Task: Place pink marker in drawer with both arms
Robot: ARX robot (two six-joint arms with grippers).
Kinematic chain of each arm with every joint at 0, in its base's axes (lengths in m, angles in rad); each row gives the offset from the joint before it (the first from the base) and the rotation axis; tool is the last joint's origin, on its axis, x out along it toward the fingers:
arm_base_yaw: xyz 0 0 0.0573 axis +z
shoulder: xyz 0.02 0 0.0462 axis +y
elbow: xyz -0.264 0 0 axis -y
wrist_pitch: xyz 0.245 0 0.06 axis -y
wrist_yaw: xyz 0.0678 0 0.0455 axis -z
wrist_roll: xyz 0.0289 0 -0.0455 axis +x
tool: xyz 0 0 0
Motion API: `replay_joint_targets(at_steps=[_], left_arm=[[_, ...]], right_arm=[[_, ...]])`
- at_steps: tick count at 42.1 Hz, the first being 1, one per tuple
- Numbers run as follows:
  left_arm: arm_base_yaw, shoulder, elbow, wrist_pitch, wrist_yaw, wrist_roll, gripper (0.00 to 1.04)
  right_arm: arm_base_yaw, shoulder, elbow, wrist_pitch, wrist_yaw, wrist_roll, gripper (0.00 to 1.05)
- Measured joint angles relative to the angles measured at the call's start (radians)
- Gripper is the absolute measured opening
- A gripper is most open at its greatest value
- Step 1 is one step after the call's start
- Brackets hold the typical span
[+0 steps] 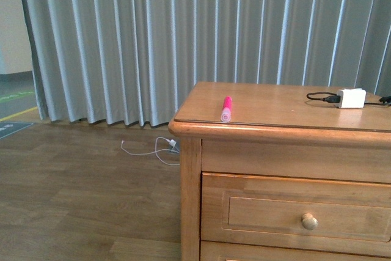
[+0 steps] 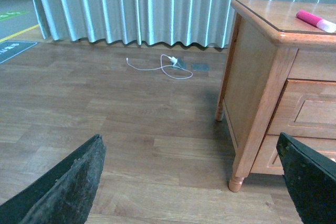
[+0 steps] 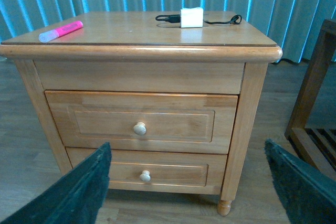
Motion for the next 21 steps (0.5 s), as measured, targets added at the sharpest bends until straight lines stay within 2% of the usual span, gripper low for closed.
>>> replay_joint_targets(at_steps=[2, 5, 21], left_arm=[[0.000, 0.000, 0.000, 0.000, 0.000, 0.000, 0.99], [0.000, 0.000, 0.000, 0.000, 0.000, 0.000, 0.99], [0.000, 0.000, 0.000, 0.000, 0.000, 0.000, 0.99]], right_arm=[[0.000, 0.000, 0.000, 0.000, 0.000, 0.001, 0.98], [0.000, 0.000, 0.000, 0.000, 0.000, 0.000, 0.95], [0.000, 0.000, 0.000, 0.000, 0.000, 0.001, 0.96]])
